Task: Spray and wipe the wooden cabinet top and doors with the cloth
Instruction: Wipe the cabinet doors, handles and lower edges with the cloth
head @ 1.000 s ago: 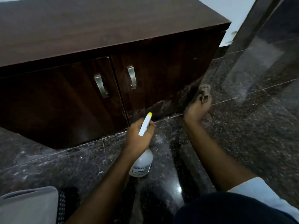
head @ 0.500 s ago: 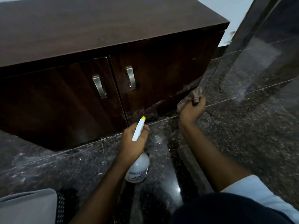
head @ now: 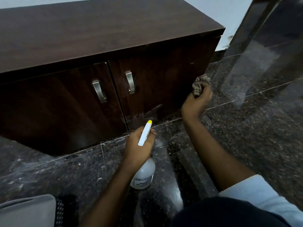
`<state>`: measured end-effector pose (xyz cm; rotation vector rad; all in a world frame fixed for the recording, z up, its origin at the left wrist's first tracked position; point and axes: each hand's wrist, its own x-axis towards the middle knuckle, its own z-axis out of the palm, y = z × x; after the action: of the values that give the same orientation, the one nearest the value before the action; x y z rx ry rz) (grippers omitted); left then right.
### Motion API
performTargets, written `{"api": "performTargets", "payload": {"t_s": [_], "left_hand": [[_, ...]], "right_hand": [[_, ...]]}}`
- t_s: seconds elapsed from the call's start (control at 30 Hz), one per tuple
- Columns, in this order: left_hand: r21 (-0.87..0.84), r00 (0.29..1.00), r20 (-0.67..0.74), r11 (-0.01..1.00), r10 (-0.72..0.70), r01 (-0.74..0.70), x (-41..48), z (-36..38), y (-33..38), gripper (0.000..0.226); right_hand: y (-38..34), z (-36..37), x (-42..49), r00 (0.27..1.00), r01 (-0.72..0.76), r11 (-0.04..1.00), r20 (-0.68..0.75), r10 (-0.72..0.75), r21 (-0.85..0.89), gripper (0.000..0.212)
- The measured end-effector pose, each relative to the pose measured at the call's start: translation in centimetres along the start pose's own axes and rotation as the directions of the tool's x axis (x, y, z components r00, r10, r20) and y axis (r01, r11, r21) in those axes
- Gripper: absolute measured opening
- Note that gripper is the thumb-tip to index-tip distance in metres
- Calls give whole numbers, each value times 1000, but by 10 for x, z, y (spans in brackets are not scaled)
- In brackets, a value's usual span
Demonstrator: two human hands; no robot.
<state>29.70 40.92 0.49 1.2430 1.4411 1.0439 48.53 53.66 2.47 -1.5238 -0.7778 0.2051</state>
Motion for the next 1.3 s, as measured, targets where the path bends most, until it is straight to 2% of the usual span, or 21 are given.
{"api": "performTargets", "payload": {"t_s": [0.07, 0.1, 0.13, 0.2, 0.27, 0.3, 0.37, 0.43, 0.47, 0.53, 0.6, 0.67, 0.73, 0.77, 0.83, 0.97, 1.07, 1.13, 1.17, 1.23, 1.3], "left_hand": [[9, 1000, -1, 1000, 4, -4, 0, 2, 0, 15], [13, 1000, -2, 1000, 5, -5, 1, 4, 1, 15], [17, 1000, -2, 1000, 5, -5, 1, 6, 2, 16], [10, 1000, -3, 1000, 3, -3, -1, 10, 3, 18], [-1, 1000, -1, 1000, 1, -1, -2, 11, 3, 18], [-2, 1000, 0, 1000, 2, -2, -4, 10, 3, 17], [-1, 1000, -4, 1000, -1, 1, -6, 5, 1, 18], [-25, 999, -10, 999, -36, 36, -8, 0, -2, 19], [-32, 999, -10, 998, -50, 49, -9, -2, -3, 19], [-28, 999, -9, 998, -51, 51, -10, -5, -5, 18], [-11, 999, -15, 999, -46, 46, -9, -5, -6, 19], [-18, 998, -24, 998, -58, 57, -8, -3, -6, 21], [-32, 998, -26, 998, -54, 53, -6, 1, -6, 22], [-32, 999, -25, 999, -44, 43, -7, 2, -6, 23], [-25, 999, -20, 999, -30, 30, -8, 2, -7, 21], [-25, 999, -32, 999, -36, 35, -9, -4, -10, 23], [-4, 996, -81, 1000, -24, 24, -7, -11, -13, 24], [-22, 994, -102, 999, -48, 46, -7, -16, -17, 16], [-26, 992, -113, 998, -57, 54, -7, -18, -18, 13], [-35, 988, -142, 998, -65, 61, -10, -23, -20, 14], [-26, 983, -173, 998, -64, 60, -12, -30, -24, 16]], "right_hand": [[-5, -5, -6, 997, 71, 997, 9, -71, -25, 47], [-4, -7, -19, 994, 95, 995, 64, -93, -39, 50], [3, -6, -36, 985, 98, 994, 150, -88, -58, 52], [24, -4, -74, 920, 85, 991, 391, -38, -102, 53], [29, -7, -96, 851, -24, 997, 522, 57, -69, 44], [27, -9, -95, 847, -131, 991, 518, 124, -23, 38], [29, -4, -74, 878, -318, 948, 387, 281, 33, 30], [33, -5, -41, 877, -460, 873, 236, 418, 163, 32], [44, -2, -25, 874, -484, 850, 173, 454, 210, 36], [82, 11, -5, 888, -460, 879, 88, 452, 129, 37], [89, 14, -10, 878, -476, 878, 86, 472, 42, 39], [71, 9, -36, 855, -482, 874, 249, 456, 54, 30], [55, 3, -64, 766, -506, 861, 487, 420, 54, 24], [56, 1, -69, 744, -519, 853, 524, 415, 62, 27], [70, 2, -55, 791, -514, 851, 442, 423, 106, 33], [78, 2, -2, 849, -527, 839, 51, 526, 136, 22], [64, 11, 4, 855, -516, 846, 23, 517, 134, 34], [72, 24, -17, 870, -493, 860, 100, 483, 130, 44], [66, 25, -38, 862, -496, 862, 179, 474, 105, 41], [55, 23, -88, 778, -540, 841, 399, 485, 32, 35], [37, 21, -128, 680, -507, 862, 608, 409, -13, 36]]}}
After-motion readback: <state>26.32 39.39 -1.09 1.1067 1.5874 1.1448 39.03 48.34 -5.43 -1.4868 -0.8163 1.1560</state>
